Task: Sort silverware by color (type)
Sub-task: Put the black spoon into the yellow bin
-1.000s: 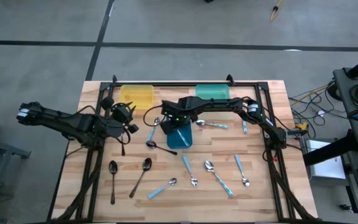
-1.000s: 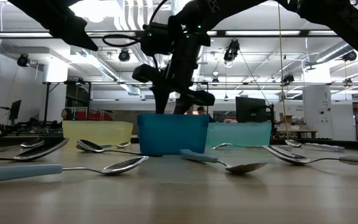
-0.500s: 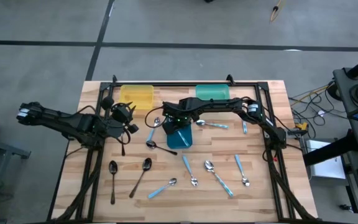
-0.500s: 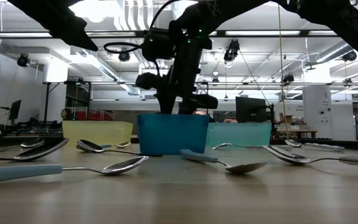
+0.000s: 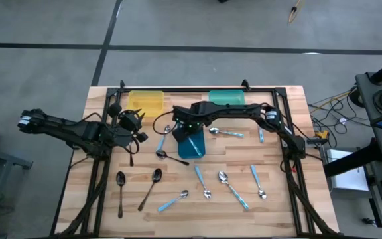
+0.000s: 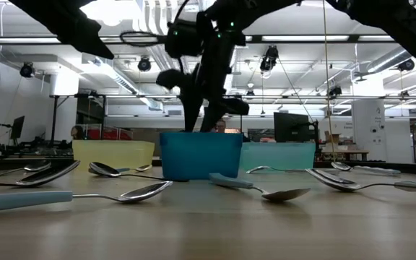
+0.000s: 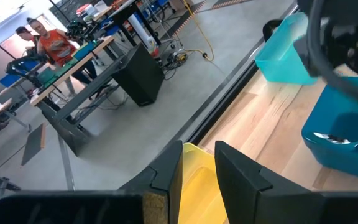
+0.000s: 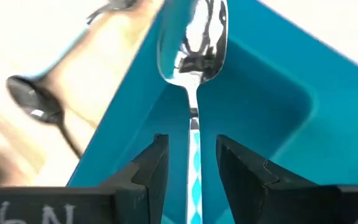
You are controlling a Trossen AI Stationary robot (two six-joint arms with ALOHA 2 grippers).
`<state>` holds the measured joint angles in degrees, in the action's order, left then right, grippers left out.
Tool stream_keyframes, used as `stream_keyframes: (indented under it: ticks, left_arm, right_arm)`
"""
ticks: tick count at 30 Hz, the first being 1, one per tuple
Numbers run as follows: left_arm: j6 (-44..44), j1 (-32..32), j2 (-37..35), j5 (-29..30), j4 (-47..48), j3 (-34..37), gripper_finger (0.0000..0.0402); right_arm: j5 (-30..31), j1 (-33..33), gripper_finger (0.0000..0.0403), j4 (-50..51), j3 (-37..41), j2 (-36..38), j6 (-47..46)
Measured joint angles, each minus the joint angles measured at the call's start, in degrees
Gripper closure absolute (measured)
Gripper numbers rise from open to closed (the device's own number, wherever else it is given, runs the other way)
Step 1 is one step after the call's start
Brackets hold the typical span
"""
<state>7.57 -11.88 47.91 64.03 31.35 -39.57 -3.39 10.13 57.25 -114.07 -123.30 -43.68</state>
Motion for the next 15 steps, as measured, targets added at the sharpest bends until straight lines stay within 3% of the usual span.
stream_keyframes:
  ticks: [3,8,15]
  left_arm:
    - [0.82,-0.01,-0.01,-0.02,-0.02,0.0,0.0326]
    - [3.17,-0.02,0.01,-3.12,-0.14,-0.97,0.0326]
    - [8.81,-0.02,0.4,-11.37,-0.24,-3.45,0.0326]
  right_arm:
    - [1.74,-0.72,0.028,1.64,-1.53,2.04,5.3]
    - [10.36,-4.32,0.028,1.6,-0.15,8.92,14.48]
    - [14.28,-7.78,0.028,-6.19,9.4,21.38,26.15]
